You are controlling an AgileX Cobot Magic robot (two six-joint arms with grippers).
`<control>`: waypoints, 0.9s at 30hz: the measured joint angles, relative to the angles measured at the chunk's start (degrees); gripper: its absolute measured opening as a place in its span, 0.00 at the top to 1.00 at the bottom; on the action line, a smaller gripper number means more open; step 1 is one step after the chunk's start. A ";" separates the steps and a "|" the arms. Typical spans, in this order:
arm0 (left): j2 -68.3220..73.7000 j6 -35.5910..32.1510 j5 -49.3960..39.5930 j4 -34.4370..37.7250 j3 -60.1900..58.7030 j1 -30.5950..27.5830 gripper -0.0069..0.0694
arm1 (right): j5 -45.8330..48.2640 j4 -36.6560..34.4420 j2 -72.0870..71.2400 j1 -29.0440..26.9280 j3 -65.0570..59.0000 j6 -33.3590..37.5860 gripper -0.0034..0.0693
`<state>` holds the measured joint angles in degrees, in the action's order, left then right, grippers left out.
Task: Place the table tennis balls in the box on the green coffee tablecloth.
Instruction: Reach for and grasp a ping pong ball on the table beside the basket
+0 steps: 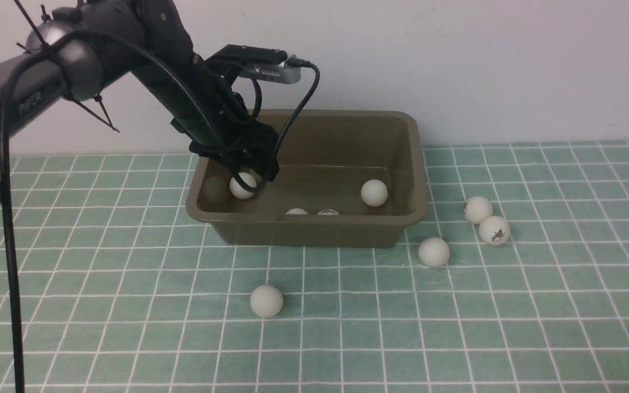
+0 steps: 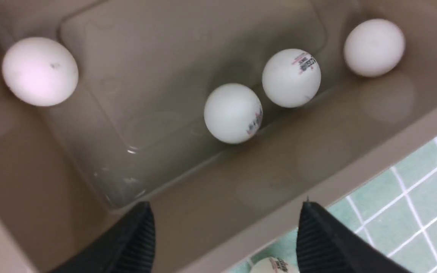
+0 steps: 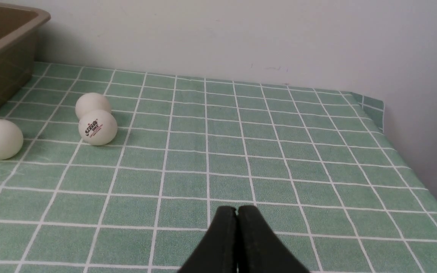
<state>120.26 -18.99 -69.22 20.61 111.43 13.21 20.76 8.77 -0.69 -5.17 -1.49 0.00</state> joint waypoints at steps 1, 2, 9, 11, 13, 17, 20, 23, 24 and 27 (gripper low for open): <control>-0.07 0.41 -0.25 0.00 0.27 0.00 0.32 | 0.00 0.00 0.00 0.00 0.00 0.00 0.98; -0.26 0.75 -0.51 0.00 0.36 0.00 0.32 | 0.00 0.00 0.00 0.00 0.00 0.00 0.98; -0.40 3.82 -1.05 0.00 0.34 0.19 0.32 | 0.00 0.00 0.00 0.00 0.00 0.00 0.98; -0.63 4.20 -1.05 -0.07 -0.29 0.35 0.32 | 0.00 0.00 0.00 0.00 0.00 0.00 0.98; -1.17 4.43 -1.05 -0.38 -1.31 0.71 0.32 | 0.00 0.00 0.00 0.00 0.00 0.00 0.98; -3.28 4.64 -1.05 -1.60 -5.46 2.49 0.32 | 0.00 0.00 0.00 0.00 0.00 0.00 0.98; -6.72 4.85 -1.05 -5.20 -11.25 5.30 0.32 | 0.00 0.00 0.00 0.00 0.00 0.00 0.98; -9.12 5.08 -1.05 -7.52 -16.13 7.66 0.32 | 0.00 0.00 0.00 0.00 0.00 0.00 0.98; -9.92 5.14 -1.05 -8.13 -17.87 8.34 0.32 | 0.00 0.00 0.00 0.00 0.00 0.00 0.98; -10.61 5.20 -1.05 -8.88 -21.09 10.01 0.32 | 0.00 0.00 0.00 0.00 0.00 0.00 0.98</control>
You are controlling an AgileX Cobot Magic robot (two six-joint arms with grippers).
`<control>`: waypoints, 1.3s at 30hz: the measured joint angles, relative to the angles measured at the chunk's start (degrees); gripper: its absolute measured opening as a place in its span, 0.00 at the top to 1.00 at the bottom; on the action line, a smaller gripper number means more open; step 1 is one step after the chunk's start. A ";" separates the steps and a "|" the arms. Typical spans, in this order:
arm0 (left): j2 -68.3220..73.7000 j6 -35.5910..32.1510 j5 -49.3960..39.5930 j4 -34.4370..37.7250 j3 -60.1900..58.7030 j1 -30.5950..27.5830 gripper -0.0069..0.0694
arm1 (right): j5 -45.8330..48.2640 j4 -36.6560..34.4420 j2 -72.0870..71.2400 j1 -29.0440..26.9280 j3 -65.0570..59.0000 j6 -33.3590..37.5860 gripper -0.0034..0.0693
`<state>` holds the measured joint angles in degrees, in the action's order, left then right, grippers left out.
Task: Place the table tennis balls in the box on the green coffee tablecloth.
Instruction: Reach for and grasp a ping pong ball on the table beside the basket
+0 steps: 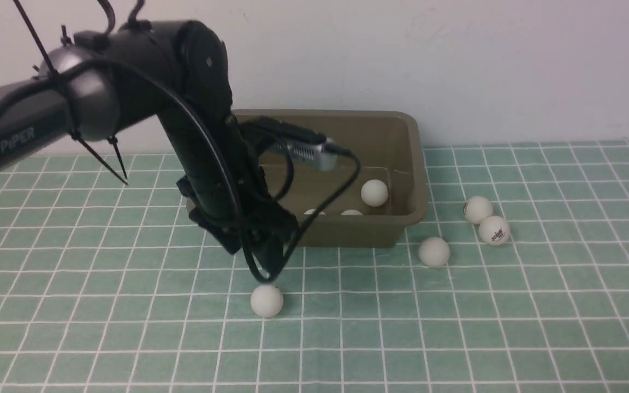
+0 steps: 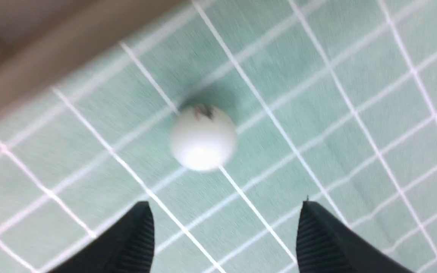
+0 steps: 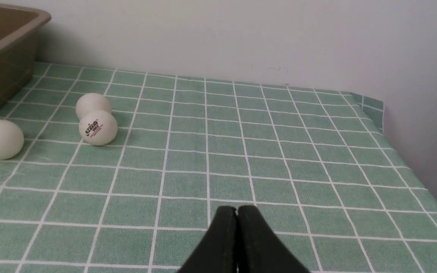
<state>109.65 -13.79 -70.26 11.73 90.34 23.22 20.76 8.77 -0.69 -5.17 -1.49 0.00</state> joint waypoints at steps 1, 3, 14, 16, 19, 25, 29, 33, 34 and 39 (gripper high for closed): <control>0.00 0.00 0.06 -0.13 -0.64 0.28 0.32 | 0.00 0.00 0.00 0.00 0.00 0.00 0.98; 0.00 0.00 0.11 -0.25 -3.49 1.10 0.32 | 0.00 0.00 0.00 0.00 0.00 0.00 0.98; 0.00 -0.50 15.32 -0.96 -13.13 1.43 0.32 | 0.00 0.00 0.00 0.00 0.00 0.00 0.98; 0.00 -0.67 17.10 -0.84 -13.69 1.43 0.32 | 0.00 0.00 0.00 0.00 0.00 0.00 0.98; 0.00 -1.00 19.82 -0.57 -13.91 1.43 0.32 | 0.00 0.00 0.00 0.00 0.00 0.00 0.98; 0.00 -1.05 21.06 -0.56 -13.95 1.43 0.32 | 0.00 0.00 0.00 0.00 0.00 0.00 0.98; 0.91 -1.05 21.12 -0.46 -13.95 1.43 0.32 | 0.00 0.00 0.00 0.00 0.00 0.00 0.98; 3.27 -1.05 21.24 -0.45 -13.95 1.43 0.32 | 0.00 0.00 0.00 0.00 0.00 0.00 0.98; 4.04 -1.05 21.48 -0.43 -14.00 1.43 0.32 | 0.00 0.00 0.00 0.00 0.00 0.00 0.98; 4.93 -1.11 22.97 0.20 -14.05 1.43 0.32 | 0.00 0.00 0.00 0.00 0.00 0.00 0.98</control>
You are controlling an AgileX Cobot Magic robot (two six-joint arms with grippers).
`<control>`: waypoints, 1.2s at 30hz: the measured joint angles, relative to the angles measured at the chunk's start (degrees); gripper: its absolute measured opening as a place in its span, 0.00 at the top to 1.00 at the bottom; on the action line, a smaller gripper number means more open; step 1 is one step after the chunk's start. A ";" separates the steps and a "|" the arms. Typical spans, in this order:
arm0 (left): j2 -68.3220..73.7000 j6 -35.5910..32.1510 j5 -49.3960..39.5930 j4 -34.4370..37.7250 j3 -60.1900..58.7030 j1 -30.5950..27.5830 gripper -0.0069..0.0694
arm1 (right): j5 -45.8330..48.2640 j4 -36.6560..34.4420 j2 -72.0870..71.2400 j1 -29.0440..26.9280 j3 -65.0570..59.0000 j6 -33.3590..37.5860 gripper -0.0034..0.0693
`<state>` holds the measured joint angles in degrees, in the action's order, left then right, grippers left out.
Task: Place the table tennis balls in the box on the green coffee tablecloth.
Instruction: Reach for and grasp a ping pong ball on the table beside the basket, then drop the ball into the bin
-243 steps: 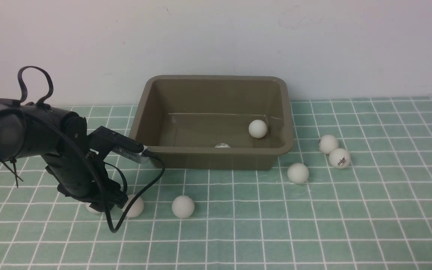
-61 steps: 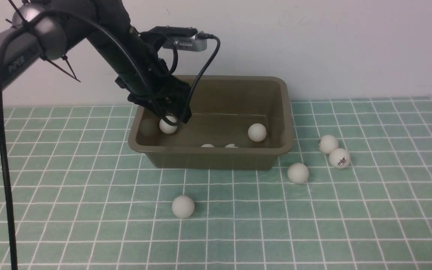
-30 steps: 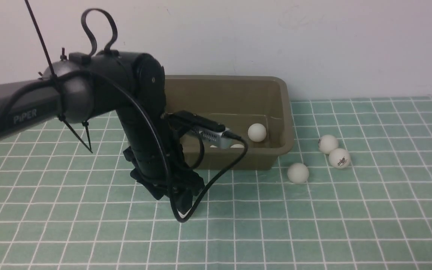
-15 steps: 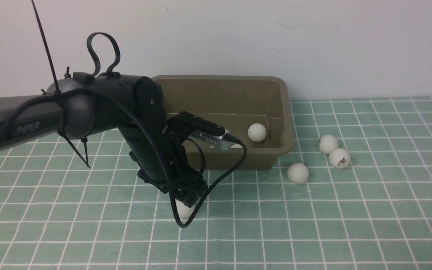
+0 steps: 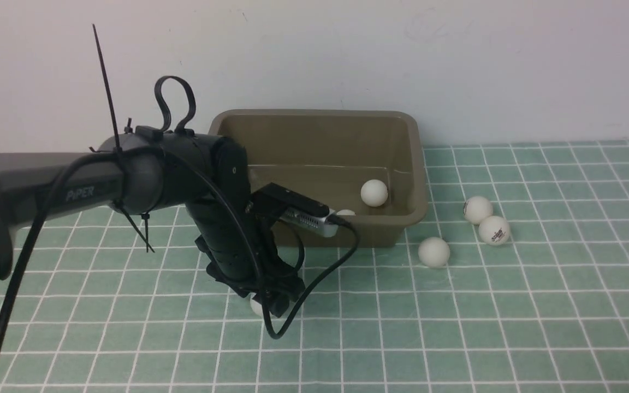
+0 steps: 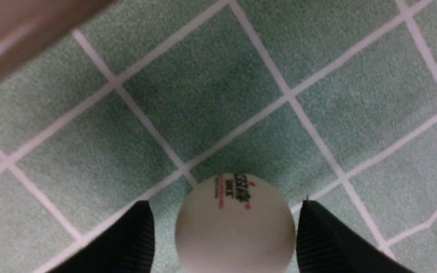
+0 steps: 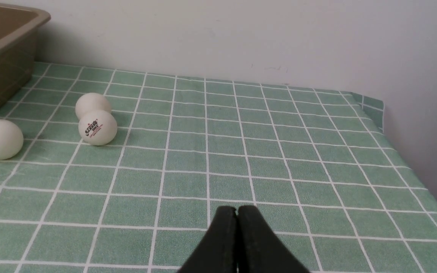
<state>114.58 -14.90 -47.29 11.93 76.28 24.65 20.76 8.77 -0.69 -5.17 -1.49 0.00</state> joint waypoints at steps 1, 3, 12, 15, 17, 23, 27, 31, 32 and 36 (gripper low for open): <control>0.00 -0.16 0.04 0.35 0.00 0.00 0.32 | 0.00 0.00 0.00 0.00 0.00 0.00 0.98; 0.00 -0.17 0.04 0.82 0.00 0.00 0.32 | 0.00 0.00 0.00 0.00 0.00 0.00 0.98; 0.00 -0.21 -5.17 1.39 1.09 0.00 0.45 | 0.00 0.00 0.00 0.00 0.00 0.00 0.98; 0.00 -0.21 -12.46 1.39 3.95 0.00 0.45 | 0.00 0.00 0.00 0.00 0.00 0.00 0.98; 0.00 -0.21 -17.84 1.44 7.15 0.00 0.45 | 0.00 0.00 0.00 0.00 0.00 0.00 0.98; 0.00 -0.21 -21.67 1.84 18.10 0.00 0.45 | 0.00 0.00 0.00 0.00 0.00 0.00 0.98; 0.00 -0.21 -21.81 1.84 23.80 0.00 0.45 | 0.00 0.00 0.00 0.00 0.00 0.00 0.98; -0.05 -0.21 -21.66 1.73 29.37 0.00 0.45 | 0.00 0.00 0.00 0.00 0.00 0.00 0.98; -0.05 -0.21 -20.73 1.58 30.11 0.00 0.45 | 0.00 0.00 0.00 0.00 0.00 0.00 0.98; -0.05 -1.51 -11.98 -1.11 30.98 0.00 0.45 | 0.00 0.00 0.00 0.00 0.00 0.00 0.98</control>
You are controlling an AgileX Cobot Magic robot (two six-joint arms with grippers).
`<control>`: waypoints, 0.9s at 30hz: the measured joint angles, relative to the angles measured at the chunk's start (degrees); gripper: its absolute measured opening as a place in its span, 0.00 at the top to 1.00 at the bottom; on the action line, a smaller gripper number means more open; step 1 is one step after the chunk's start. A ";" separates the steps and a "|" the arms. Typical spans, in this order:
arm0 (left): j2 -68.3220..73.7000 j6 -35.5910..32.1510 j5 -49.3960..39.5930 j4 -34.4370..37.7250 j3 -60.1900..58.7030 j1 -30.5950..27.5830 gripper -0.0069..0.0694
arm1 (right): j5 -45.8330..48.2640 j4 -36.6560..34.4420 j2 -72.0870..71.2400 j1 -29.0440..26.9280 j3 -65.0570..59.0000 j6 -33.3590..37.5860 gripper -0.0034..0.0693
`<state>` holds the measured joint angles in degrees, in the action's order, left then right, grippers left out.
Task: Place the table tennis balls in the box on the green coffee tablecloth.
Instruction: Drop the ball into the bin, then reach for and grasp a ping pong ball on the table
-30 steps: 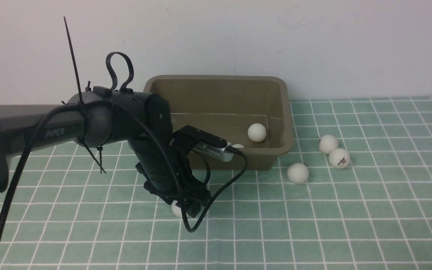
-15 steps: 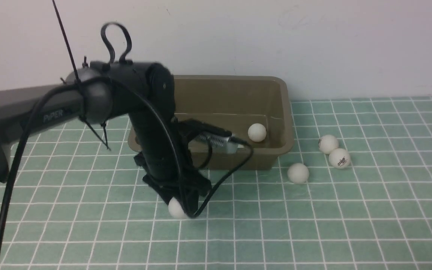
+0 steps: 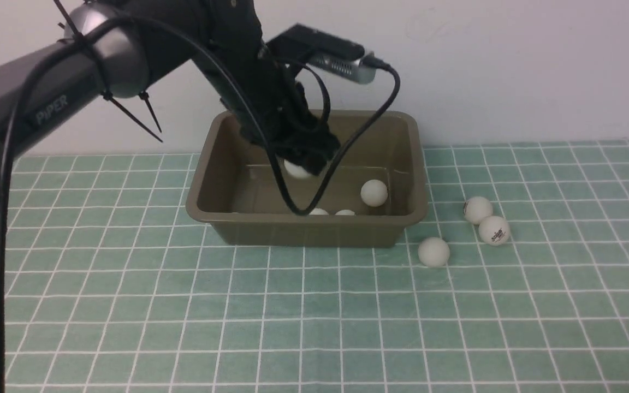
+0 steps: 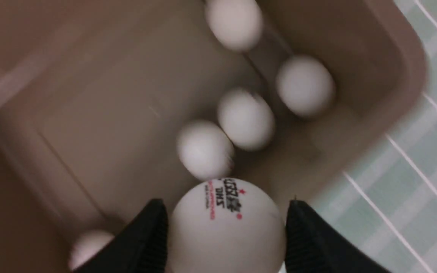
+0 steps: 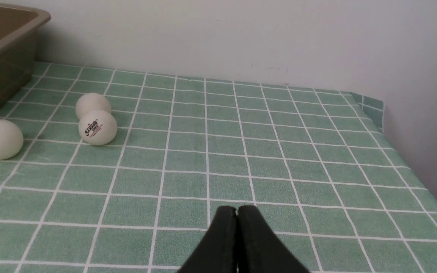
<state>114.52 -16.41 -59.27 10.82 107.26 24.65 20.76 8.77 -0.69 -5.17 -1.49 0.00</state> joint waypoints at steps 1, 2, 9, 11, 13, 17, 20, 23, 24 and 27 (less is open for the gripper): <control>0.31 -0.56 2.01 -1.11 0.07 0.00 0.45 | 0.00 0.00 0.00 0.00 0.00 0.00 0.98; 0.52 -0.97 3.47 -1.66 0.15 0.00 0.45 | 0.00 0.00 0.00 0.00 0.00 0.00 0.98; 5.97 -3.44 11.63 -5.37 0.27 0.00 0.44 | 0.00 0.00 0.00 0.00 0.00 0.00 0.98; 7.89 -3.44 11.81 -5.48 0.27 0.00 0.42 | 0.00 0.00 0.00 0.00 0.00 0.00 0.98; 9.41 -3.44 12.18 -5.42 0.27 0.00 0.38 | 0.00 0.00 0.00 0.00 0.00 0.00 0.98; 10.02 -3.44 13.32 -5.31 0.27 0.00 0.31 | 0.00 0.00 0.00 0.00 0.00 0.00 0.98; 9.90 -3.29 12.91 -5.23 1.07 0.00 0.29 | 0.00 0.00 0.00 0.00 0.00 0.00 0.98; 8.42 -2.45 9.50 -5.29 3.71 0.00 0.30 | 0.00 0.00 0.00 0.00 0.00 0.00 0.98; 8.24 -2.21 8.80 -5.29 4.17 0.00 0.30 | 0.00 0.00 0.00 0.00 0.00 0.00 0.98; 2.23 -1.24 0.65 -5.23 8.47 -0.32 0.41 | 0.00 0.00 0.00 0.00 0.00 0.00 0.98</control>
<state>116.75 -17.65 -58.61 5.59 115.73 24.33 20.76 8.77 -0.69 -5.17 -1.49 0.00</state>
